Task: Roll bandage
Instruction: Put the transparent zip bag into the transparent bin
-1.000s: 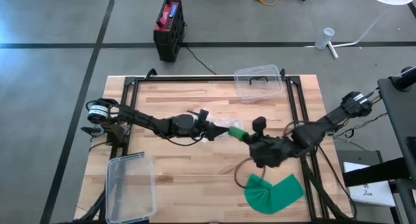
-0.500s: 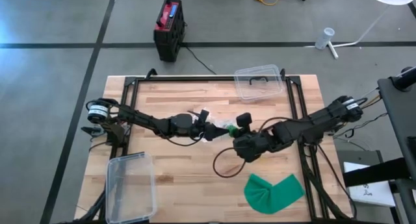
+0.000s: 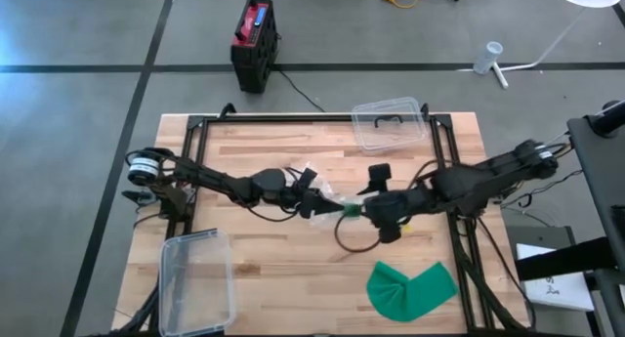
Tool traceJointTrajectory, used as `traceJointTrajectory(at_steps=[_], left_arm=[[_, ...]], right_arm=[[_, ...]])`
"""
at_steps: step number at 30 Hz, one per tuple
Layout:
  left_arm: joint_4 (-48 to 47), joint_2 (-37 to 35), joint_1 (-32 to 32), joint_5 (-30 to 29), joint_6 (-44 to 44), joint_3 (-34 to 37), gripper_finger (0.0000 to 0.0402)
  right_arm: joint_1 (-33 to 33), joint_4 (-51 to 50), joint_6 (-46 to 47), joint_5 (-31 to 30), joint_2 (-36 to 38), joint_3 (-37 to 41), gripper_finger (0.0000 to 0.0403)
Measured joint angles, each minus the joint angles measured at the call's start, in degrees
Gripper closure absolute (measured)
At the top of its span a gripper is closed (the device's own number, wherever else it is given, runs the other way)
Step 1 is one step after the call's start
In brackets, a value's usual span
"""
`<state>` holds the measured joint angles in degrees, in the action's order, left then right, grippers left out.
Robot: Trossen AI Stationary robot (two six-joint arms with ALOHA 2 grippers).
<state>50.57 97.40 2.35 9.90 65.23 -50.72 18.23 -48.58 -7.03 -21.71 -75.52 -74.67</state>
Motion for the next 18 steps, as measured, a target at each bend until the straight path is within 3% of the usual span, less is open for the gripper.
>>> traceJointTrajectory(at_steps=[8,13,18], left_arm=[[-8.4,-8.7,-0.6,5.8,-5.3,0.0,0.0401],[-17.6,-13.4,-0.2,5.9,-9.9,0.0,0.0402],[-17.6,-15.4,0.8,6.2,-12.5,0.0,0.0401]], right_arm=[[0.4,-1.5,2.1,0.6,6.3,0.2,0.0114],[0.3,3.6,-1.9,-0.8,4.8,0.3,0.0105],[-0.2,7.9,-6.2,-0.8,0.2,0.4,0.0117]])
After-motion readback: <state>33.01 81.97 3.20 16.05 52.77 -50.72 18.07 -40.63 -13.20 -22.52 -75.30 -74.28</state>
